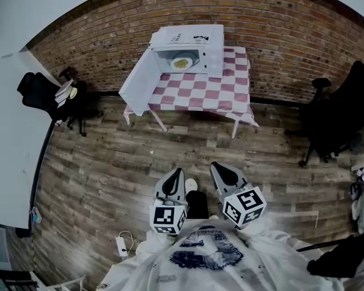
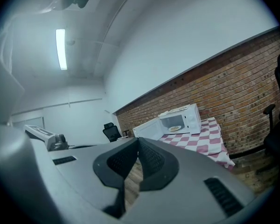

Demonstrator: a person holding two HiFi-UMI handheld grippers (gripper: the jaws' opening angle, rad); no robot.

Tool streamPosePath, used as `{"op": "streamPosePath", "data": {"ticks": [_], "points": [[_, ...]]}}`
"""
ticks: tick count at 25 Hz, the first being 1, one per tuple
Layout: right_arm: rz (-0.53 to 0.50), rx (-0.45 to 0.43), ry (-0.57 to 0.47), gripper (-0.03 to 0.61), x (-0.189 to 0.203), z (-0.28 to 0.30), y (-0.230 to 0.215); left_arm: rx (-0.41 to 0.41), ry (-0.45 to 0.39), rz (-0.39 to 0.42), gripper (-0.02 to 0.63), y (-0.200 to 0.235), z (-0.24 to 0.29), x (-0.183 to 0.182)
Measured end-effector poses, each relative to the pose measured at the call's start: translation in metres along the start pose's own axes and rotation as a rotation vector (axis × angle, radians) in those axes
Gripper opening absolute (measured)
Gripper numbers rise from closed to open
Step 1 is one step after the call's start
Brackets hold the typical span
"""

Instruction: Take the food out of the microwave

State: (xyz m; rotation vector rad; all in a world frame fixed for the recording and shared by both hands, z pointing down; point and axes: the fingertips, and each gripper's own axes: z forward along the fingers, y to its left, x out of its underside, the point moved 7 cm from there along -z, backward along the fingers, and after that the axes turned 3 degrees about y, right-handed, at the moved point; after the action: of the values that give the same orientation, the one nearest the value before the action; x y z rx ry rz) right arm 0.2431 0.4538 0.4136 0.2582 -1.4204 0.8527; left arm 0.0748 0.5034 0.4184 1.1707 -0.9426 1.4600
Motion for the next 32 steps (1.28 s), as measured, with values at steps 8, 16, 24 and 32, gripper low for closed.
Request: {"op": "streamPosePath", "data": {"ticks": [8,16,24,32], "points": [[0.009,0.047,0.022,0.014,-0.008,0.048,-0.030,0.024,0.005,-0.011,0.008,0.032,0.054,-0.002],[0.002,0.069,0.045,0.014,-0.026,0.131,-0.044,0.030,0.009,-0.033,0.008,0.101,0.114,-0.014],[0.004,0.089,0.056,0.014,-0.047,0.214,-0.053,0.052,0.020,-0.049,0.008,0.171,0.170,-0.027],[0.002,0.131,0.037,0.014,-0.066,0.287,-0.052,0.087,0.017,-0.040,0.008,0.237,0.211,-0.038]]}}
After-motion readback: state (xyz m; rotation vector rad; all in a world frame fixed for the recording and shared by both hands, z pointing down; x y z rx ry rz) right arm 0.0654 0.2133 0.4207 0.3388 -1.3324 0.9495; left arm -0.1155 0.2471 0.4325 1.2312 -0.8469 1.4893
